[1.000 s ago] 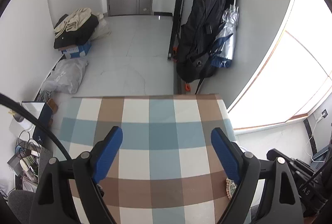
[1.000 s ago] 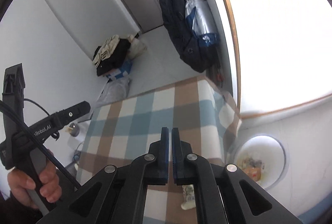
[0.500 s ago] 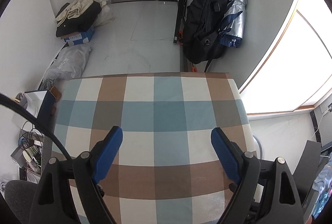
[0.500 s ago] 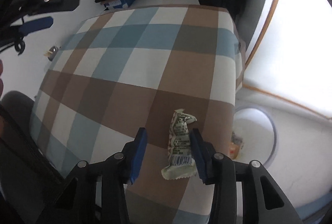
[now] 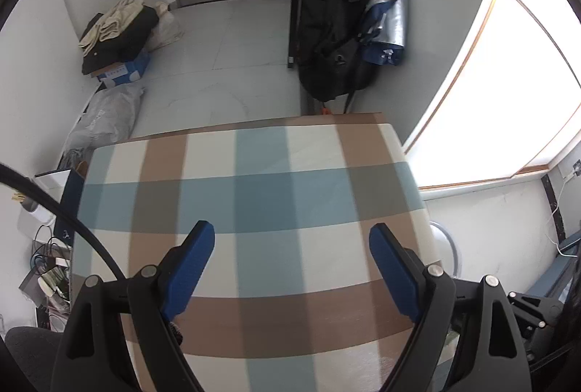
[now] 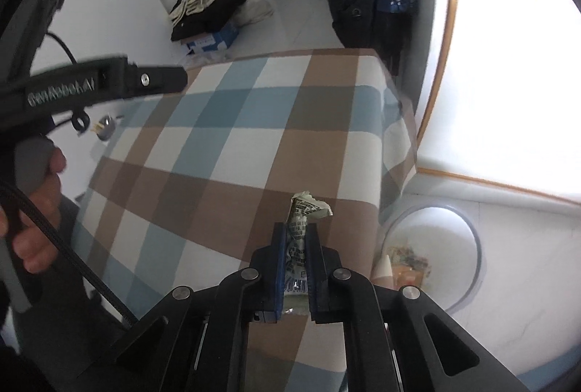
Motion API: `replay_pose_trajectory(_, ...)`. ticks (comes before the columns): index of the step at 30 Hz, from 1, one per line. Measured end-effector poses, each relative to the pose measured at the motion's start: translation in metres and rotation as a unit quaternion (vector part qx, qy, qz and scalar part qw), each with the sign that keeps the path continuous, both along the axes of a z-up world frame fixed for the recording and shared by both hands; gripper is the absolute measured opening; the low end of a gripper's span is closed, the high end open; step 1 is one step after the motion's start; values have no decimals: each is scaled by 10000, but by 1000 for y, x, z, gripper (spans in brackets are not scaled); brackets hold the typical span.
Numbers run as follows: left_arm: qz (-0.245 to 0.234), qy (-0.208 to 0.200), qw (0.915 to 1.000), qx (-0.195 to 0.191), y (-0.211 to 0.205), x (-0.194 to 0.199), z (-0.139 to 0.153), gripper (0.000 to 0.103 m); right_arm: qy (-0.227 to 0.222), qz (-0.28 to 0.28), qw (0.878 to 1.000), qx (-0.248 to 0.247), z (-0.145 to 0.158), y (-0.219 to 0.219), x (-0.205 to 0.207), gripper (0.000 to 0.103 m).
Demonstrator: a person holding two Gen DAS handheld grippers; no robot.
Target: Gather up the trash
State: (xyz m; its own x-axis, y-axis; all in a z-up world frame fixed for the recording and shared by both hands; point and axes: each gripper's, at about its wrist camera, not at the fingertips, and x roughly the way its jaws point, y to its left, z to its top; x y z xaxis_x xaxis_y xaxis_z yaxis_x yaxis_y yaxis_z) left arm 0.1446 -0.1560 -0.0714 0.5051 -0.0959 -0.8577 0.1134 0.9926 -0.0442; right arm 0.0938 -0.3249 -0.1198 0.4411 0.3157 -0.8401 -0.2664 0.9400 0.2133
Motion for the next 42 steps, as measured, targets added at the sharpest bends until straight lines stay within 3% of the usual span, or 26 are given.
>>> replay_pose_trajectory(5, -322, 56, 9994, -133, -38, 8, 0, 85, -74, -600, 9969, 505, 20, -49, 11, 9)
replay_pose_trajectory(9, -662, 244, 9970, -316, -69, 11, -4, 85, -30, -1117, 9919, 600, 21, -83, 21, 9)
replay_pose_trajectory(13, -1004, 550, 9919, -555, -101, 17, -13, 85, 291, -1732, 9823, 657, 3, -118, 36, 9)
replay_pose_trajectory(19, -1385, 750, 9865, -435, -138, 24, -27, 85, 887, -2376, 9624, 974, -36, -154, 49, 14)
replay_pose_trajectory(23, -1468, 934, 9838, -428, -152, 29, -37, 85, 1041, -2674, 9535, 919, -41, -168, 43, 45)
replay_pose_trajectory(28, -1573, 782, 9840, -294, -163, 29, -36, 85, 979, -2772, 9509, 963, -24, -180, 25, 53)
replay_pose_trajectory(30, -1623, 750, 9834, -312, -163, 28, -34, 85, 809, -2859, 9505, 912, -13, -185, 16, 69)
replay_pose_trajectory(34, -1739, 593, 9828, -200, -168, 22, -28, 85, 432, -3038, 9470, 952, 8, -188, -4, 74)
replay_pose_trajectory(42, -1703, 458, 9840, -270, -168, 14, -22, 85, 255, -3125, 9449, 937, 20, -186, -22, 76)
